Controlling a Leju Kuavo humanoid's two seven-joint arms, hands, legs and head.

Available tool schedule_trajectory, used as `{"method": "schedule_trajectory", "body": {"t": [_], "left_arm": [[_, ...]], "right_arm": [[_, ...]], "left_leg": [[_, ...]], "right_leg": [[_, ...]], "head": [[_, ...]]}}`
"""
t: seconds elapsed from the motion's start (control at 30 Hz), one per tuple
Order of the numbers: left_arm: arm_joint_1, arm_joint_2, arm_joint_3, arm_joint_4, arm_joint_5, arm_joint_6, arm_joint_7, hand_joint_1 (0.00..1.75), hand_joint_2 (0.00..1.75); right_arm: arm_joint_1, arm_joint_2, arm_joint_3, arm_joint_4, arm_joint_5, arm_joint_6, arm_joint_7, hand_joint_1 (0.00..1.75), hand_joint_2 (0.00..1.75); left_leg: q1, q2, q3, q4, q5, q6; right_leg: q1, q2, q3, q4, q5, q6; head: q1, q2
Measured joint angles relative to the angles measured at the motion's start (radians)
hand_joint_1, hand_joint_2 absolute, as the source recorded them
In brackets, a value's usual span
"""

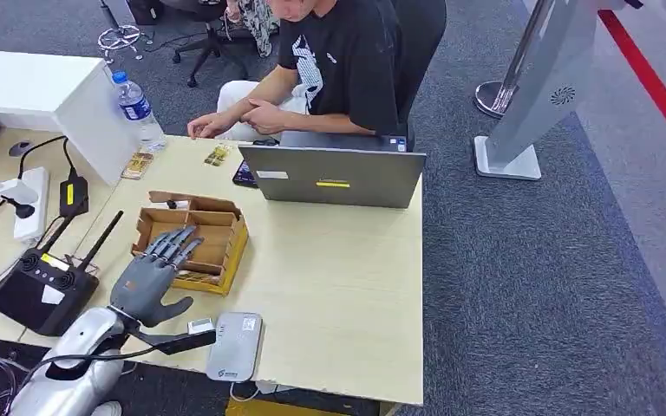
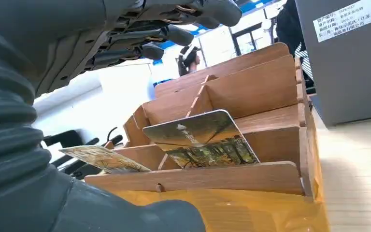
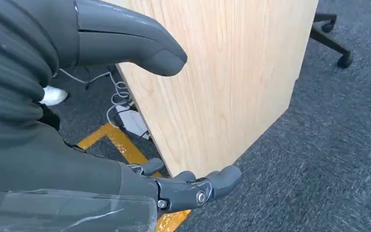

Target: Pass the card to the sensor for recognition and then transmit it.

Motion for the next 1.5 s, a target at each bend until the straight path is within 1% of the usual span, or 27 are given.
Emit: {"method": "schedule_trajectory", "body": {"t": [0.03, 0.27, 0.53, 0.7, 0.77, 0.83, 0.9, 0.93, 1.0, 1.2, 1.27, 1.4, 1.5], "left_arm": [[0.000, -0.001, 0.000, 0.002, 0.000, 0.000, 0.000, 1.75, 1.75], [-0.001, 0.001, 0.000, 0.013, 0.001, -0.034, 0.000, 1.75, 1.75], [-0.009, 0.007, 0.000, 0.029, 0.001, -0.052, 0.002, 1.75, 1.75], [-0.029, 0.007, 0.000, 0.045, -0.016, -0.071, 0.017, 1.75, 1.75], [-0.043, 0.002, 0.000, 0.055, -0.038, -0.047, 0.035, 1.75, 1.75], [-0.060, -0.009, 0.000, 0.064, -0.045, -0.003, 0.042, 1.75, 1.75], [-0.085, -0.029, 0.000, 0.068, -0.040, 0.056, 0.042, 1.75, 1.75], [-0.100, -0.038, 0.000, 0.068, -0.038, 0.075, 0.042, 1.75, 1.75], [-0.142, -0.056, -0.001, 0.067, -0.029, 0.088, 0.044, 1.75, 1.75], [-0.232, -0.085, -0.001, 0.055, -0.013, 0.083, 0.052, 1.75, 1.75], [-0.270, -0.091, -0.001, 0.051, 0.005, 0.065, 0.056, 1.75, 1.75], [-0.369, -0.097, -0.001, 0.064, 0.037, 0.008, 0.084, 1.75, 1.75], [-0.419, -0.100, -0.001, 0.104, 0.042, 0.005, 0.092, 1.75, 1.75]], "right_arm": [[0.000, 0.000, 0.000, 0.000, 0.000, 0.000, 0.000, 0.00, 1.75], [0.000, 0.000, 0.000, 0.000, 0.002, 0.000, 0.000, 0.00, 1.75], [0.000, 0.000, 0.000, 0.000, 0.003, 0.000, 0.002, 0.00, 1.75], [-0.001, 0.000, 0.000, 0.000, 0.003, 0.000, 0.004, 0.00, 1.75], [-0.002, 0.000, 0.000, 0.000, 0.003, -0.003, 0.005, 0.00, 1.75], [-0.002, 0.000, 0.000, 0.000, 0.004, -0.006, 0.005, 0.00, 1.75], [-0.004, 0.000, 0.001, 0.000, 0.004, -0.012, 0.005, 0.00, 1.75], [-0.006, 0.000, 0.002, 0.000, 0.005, -0.016, 0.005, 0.00, 1.75], [-0.011, 0.003, 0.004, 0.000, 0.006, -0.021, 0.005, 0.00, 1.75], [-0.017, 0.005, 0.013, 0.000, 0.006, -0.024, 0.007, 0.00, 1.75], [-0.019, 0.005, 0.017, 0.000, 0.009, -0.026, 0.009, 0.00, 1.75], [-0.030, 0.007, 0.025, 0.000, 0.023, -0.031, 0.016, 0.00, 1.75], [-0.034, 0.010, 0.026, 0.000, 0.024, -0.035, 0.020, 0.00, 1.75]], "left_leg": [[0.000, 0.000, 0.000, 0.000, 0.000, 0.000], [0.000, 0.000, 0.000, 0.000, 0.000, 0.000], [0.000, 0.000, 0.000, 0.000, 0.000, 0.000], [0.000, 0.000, 0.000, 0.000, 0.000, 0.000], [0.000, 0.000, 0.000, 0.000, 0.000, 0.000], [0.000, 0.000, 0.000, 0.000, 0.001, 0.000], [0.000, -0.001, 0.000, 0.000, 0.001, 0.000], [0.000, -0.001, 0.000, 0.000, 0.001, 0.000], [0.000, -0.001, 0.000, 0.001, 0.001, 0.000], [0.000, -0.001, 0.000, 0.001, 0.002, -0.001], [0.000, -0.001, -0.001, 0.001, 0.002, -0.001], [0.000, 0.000, -0.001, 0.001, 0.002, 0.000], [0.000, -0.001, -0.001, 0.001, 0.003, 0.000]], "right_leg": [[0.000, 0.000, 0.000, 0.000, 0.000, 0.000], [0.000, 0.000, 0.000, 0.000, 0.000, 0.000], [0.000, 0.000, 0.000, 0.000, 0.000, 0.000], [0.000, 0.000, 0.000, 0.000, 0.000, 0.000], [0.000, 0.000, 0.000, 0.000, 0.000, 0.000], [0.000, 0.000, 0.000, 0.000, 0.000, 0.000], [0.000, -0.002, 0.000, 0.000, 0.000, 0.000], [0.000, -0.002, 0.000, 0.000, 0.000, 0.000], [0.000, -0.002, 0.000, 0.000, 0.002, 0.000], [0.000, -0.001, -0.001, 0.000, 0.002, 0.001], [0.000, -0.001, -0.001, 0.000, 0.002, 0.001], [0.000, 0.000, -0.001, 0.000, 0.003, 0.000], [0.000, 0.000, -0.001, 0.000, 0.003, 0.000]], "head": [[0.000, 0.000], [0.000, 0.000], [0.000, 0.000], [0.000, 0.000], [0.000, 0.000], [0.000, 0.000], [0.000, 0.000], [0.000, 0.000], [0.000, 0.000], [0.000, 0.000], [0.000, 0.000], [0.000, 0.000], [0.000, 0.000]]}}
